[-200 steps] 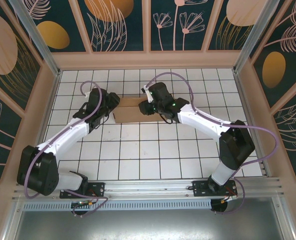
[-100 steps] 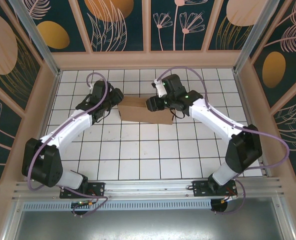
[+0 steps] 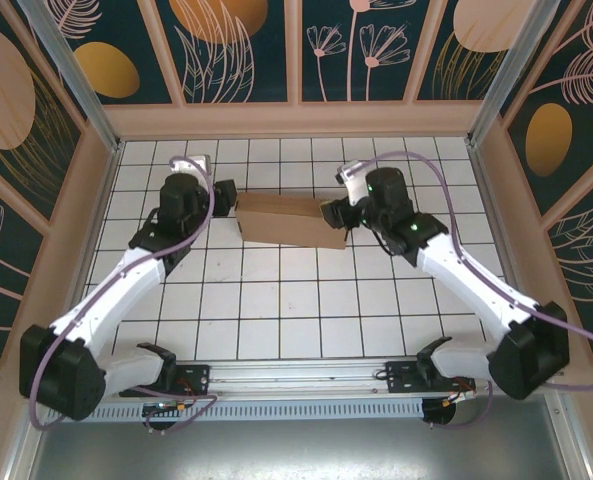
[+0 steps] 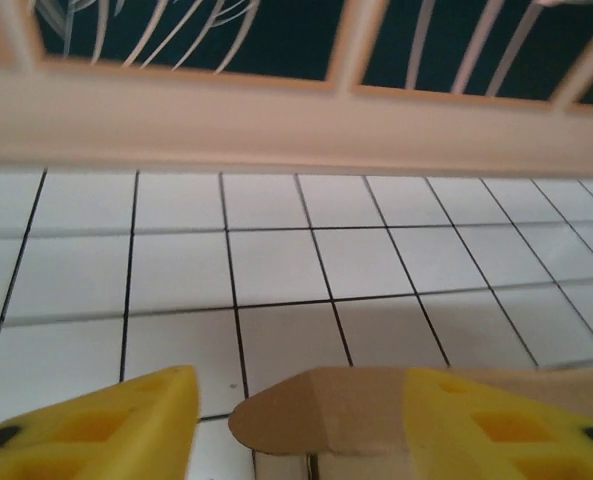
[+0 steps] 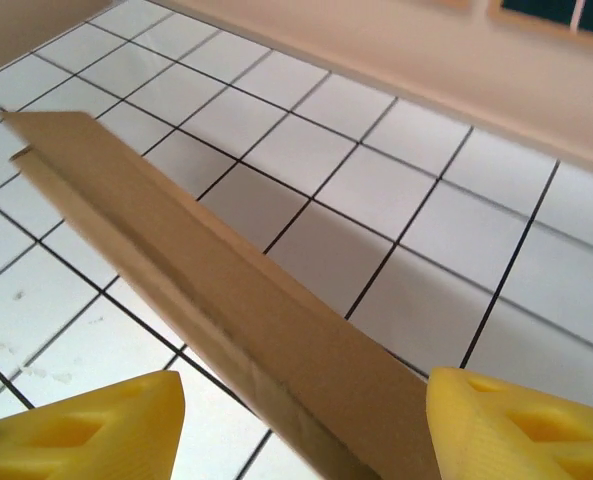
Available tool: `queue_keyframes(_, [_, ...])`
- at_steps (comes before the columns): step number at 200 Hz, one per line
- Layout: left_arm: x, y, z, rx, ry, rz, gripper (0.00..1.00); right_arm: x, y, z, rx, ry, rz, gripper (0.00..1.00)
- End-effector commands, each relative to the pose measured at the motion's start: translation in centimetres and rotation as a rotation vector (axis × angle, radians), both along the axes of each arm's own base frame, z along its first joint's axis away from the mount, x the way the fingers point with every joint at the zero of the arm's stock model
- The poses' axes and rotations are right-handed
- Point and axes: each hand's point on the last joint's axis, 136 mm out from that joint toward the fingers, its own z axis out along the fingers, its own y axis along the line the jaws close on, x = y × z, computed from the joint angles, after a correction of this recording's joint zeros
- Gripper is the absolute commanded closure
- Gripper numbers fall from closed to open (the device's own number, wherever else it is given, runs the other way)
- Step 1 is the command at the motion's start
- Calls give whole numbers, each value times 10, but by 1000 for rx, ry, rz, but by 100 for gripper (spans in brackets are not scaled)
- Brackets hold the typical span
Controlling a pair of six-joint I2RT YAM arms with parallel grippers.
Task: Fold the paper box
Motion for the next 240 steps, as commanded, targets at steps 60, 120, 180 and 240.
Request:
queue_keyframes(60, [-6,-6,28,462,-398,-356,43,-31,22,69,-78,-459,364,36])
queue_keyframes(120, [-6,5,-26,623,-444,-568,42,-25,-34,69,-201,-613,385,38])
queue_keyframes(180, [4,3,-38,691,-416,-652,43,3,-62,35,-334,-600,340,41])
queue_keyframes(240, [13,0,-51,681,-399,-676,46,8,-73,37,-315,-578,295,43])
